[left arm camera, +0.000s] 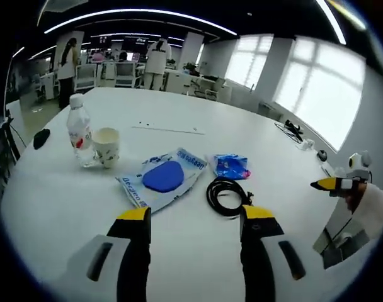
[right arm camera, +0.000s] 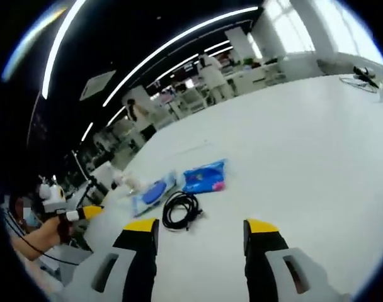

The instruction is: Arrange the tabletop items into an orderly group along one side of the table until the central work area is clear of visible clutter.

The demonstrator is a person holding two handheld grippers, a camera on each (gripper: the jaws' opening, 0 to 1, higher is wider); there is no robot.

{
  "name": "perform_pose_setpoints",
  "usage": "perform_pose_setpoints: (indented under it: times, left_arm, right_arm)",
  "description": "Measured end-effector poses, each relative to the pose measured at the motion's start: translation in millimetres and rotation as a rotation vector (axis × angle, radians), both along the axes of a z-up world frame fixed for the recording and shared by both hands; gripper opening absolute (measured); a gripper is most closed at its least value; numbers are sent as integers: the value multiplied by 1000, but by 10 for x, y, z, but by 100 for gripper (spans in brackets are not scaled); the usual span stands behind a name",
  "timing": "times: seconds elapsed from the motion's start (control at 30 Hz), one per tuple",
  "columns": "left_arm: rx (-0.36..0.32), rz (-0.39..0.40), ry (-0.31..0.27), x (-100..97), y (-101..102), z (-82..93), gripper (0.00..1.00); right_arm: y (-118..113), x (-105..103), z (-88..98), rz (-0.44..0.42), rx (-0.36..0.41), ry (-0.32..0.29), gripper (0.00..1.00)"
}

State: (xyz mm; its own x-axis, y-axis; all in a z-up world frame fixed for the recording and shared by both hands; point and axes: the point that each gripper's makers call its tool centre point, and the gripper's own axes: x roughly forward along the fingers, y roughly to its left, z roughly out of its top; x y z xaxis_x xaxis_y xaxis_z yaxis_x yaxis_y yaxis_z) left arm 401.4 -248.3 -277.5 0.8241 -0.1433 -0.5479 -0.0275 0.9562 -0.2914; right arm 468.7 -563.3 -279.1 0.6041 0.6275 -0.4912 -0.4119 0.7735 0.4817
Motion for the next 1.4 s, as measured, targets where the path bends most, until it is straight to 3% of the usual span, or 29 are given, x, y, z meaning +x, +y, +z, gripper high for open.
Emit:
perform_pose_setpoints:
  times: [0.37,0.53,0.9,1.13,1.4]
  left_arm:
    - [-17,33,2,-78,4,-22,56]
    - [-18,64,3,-109,95,-32,56]
    - [-32,178,19,-408,328,-99,55]
    - [-48,210,23,-418,352,-134,55]
    - [-80,214,39,-336,319,-238,53]
  right_arm:
    - [124,86,44,27,3,-5,54]
    - [189,92,31,57,-10,-6,54]
    - [533,205,-2,162,-26,-4,53]
    - [733,272,15,211,-26,-7,52]
    - [752,346,-45,239,-51,5,51]
